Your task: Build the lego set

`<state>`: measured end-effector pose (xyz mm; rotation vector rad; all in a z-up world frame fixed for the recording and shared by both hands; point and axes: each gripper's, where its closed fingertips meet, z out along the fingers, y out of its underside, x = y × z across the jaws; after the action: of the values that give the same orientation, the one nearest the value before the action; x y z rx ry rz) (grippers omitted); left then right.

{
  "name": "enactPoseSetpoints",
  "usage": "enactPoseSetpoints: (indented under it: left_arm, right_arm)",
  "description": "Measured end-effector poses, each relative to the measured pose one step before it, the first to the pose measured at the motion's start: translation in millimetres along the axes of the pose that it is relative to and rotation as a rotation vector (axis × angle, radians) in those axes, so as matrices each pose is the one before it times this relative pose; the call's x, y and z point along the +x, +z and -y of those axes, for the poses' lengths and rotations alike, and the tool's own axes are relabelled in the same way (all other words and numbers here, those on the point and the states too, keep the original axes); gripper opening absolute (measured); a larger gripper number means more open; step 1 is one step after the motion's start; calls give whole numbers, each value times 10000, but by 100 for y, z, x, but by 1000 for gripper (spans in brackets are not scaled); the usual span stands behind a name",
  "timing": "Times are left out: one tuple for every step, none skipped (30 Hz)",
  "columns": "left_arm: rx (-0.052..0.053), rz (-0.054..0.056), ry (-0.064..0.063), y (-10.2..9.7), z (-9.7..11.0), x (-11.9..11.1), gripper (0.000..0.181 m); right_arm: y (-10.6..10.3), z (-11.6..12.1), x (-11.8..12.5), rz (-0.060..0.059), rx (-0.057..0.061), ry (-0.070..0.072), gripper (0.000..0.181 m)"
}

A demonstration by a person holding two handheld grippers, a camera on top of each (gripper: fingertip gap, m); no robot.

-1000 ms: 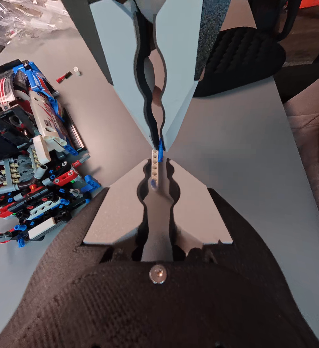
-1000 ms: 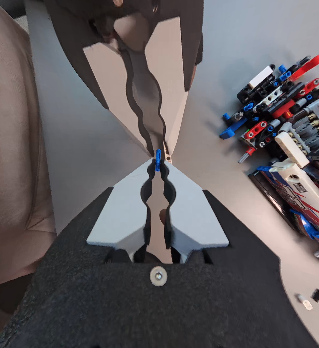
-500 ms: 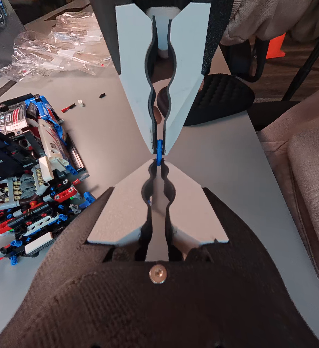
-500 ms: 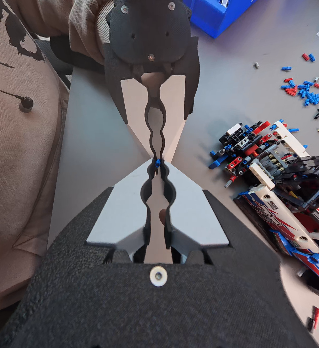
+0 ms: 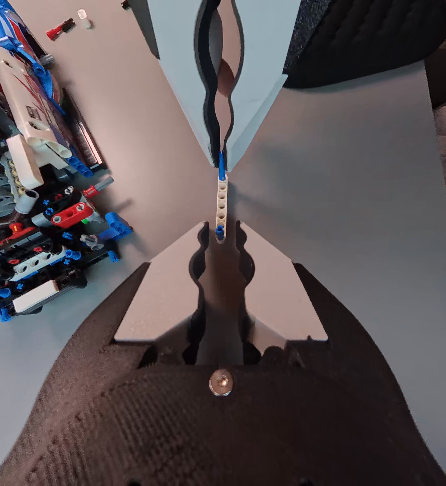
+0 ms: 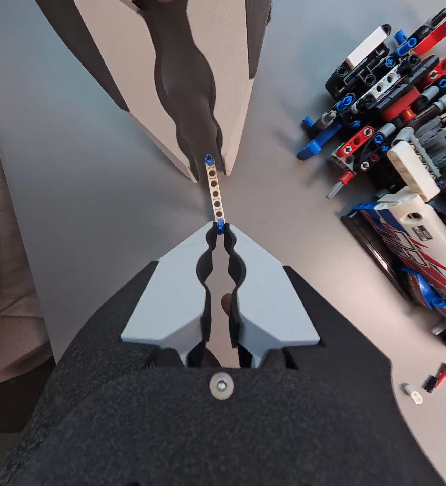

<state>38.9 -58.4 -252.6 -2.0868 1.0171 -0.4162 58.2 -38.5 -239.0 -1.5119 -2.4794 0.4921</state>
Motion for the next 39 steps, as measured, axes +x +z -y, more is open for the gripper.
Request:
enactPoseSetpoints:
  left_arm:
    - [-1,46,41,39,36,-49,15]
    - [2,22,41,32,20,-5,11]
    - [-9,60,50,13,-5,-63,7]
    - [-2,37,41,13,1,-18,6]
    - [3,14,6,15,4,-3,6]
    - [6,-9,9,10,15,27,6]
    - [1,-12,15,13,1,27,6]
    - [-8,6,9,6,0,-2,6]
    - [1,6,16,12,12,-8,6]
    - [10,11,28,9,5,-12,6]
    - [10,3,18,4,-1,-1,6]
    - [9,-1,13,-9,0,2,6]
    - [8,2,11,2,-5,-9,6]
    - [4,6,27,0,-8,3,6]
    - [2,22,15,4,-5,-4,6]
    - [-2,27,18,1,-10,-14,6]
    - [3,7,-26,1,-2,-34,6]
    - [4,-1,-55,6,2,-23,6]
    - [5,13,12,-12,-4,-3,6]
    - [0,20,23,7,-3,-1,6]
    - [-4,26,-16,-4,7,-20,6]
    - [-13,18,-38,11,-4,-29,6]
    - [-15,26,-19,-1,1,-19,6]
    - [-1,46,-25,6,-7,-31,6]
    - [-1,42,-11,-6,-2,-16,6]
    - [-18,27,2,-1,-11,2,6]
    - [-26,-7,-17,-9,-15,27,6]
    - [-9,-1,7,5,0,23,6]
    - [-7,8,30,-5,-5,10,6]
    - [-8,5,6,0,-5,-5,6]
    - [-2,-12,-31,4,-4,-12,6]
    - [-3,-38,-54,7,-7,-8,6]
    - [9,-9,-10,2,-7,-6,6]
    - [4,48,71,-16,-11,6,6]
    - [4,53,54,-15,-25,-9,6]
    - [-1,-6,-15,0,-16,-1,6]
    - [-10,-26,-40,-10,0,-23,6]
    - [-4,-23,-22,1,5,-11,6]
    - [-6,-34,2,8,-13,25,6]
  right_arm:
    - [135,-195,15,-36,-159,-85,3]
    - [-5,98,38,-45,-1,-25,3]
    - [6,-26,13,-20,-95,-13,3]
    - [-9,-47,-5,-18,-126,-53,3]
    - [-4,-33,-22,-9,-112,-86,3]
    - [-8,-38,0,-2,-120,-29,3]
    - [-1,-21,41,7,-113,30,3]
    - [7,-14,67,-2,-124,29,3]
    - [12,-21,63,-28,-159,-37,3]
    - [12,88,22,-31,-111,-80,3]
    - [21,128,7,-3,-80,-34,3]
    - [18,80,19,25,-77,-33,3]
    - [37,98,6,50,-5,14,3]
    - [-3,-24,-1,68,-27,25,3]
    - [-4,-45,-7,54,-9,9,3]
    - [-4,-51,-10,41,27,21,3]
    - [-12,-34,-19,36,54,24,3]
    - [11,25,-16,17,80,29,3]
    - [2,1,-24,34,40,33,3]
    - [6,22,-7,31,37,35,3]
    - [8,7,-25,40,21,19,3]
    - [-7,0,2,-7,10,-34,3]
    - [4,16,1,-53,-7,-54,2]
    - [7,-4,16,-67,-11,-73,2]
    - [-3,-3,27,-104,-5,-73,2]
    - [2,0,21,-163,-6,-158,2]
    - [-2,12,26,-142,16,-112,2]
    - [3,26,1,-101,15,-29,2]
    - [1,5,-26,-81,8,-90,2]
    - [-16,-64,-44,17,-18,-21,3]
    - [-7,-29,-29,96,6,82,3]
    - [4,-18,38,108,22,103,3]
    - [28,43,52,67,28,61,3]
    - [24,96,152,-80,19,1,2]
    - [21,40,58,-124,1,-165,2]
    - [-1,2,-22,-106,-20,-113,3]
    - [-21,-44,-121,-15,-57,-31,3]
    - [-22,-26,-176,123,-46,22,3]
    - [26,23,86,44,-1,17,3]
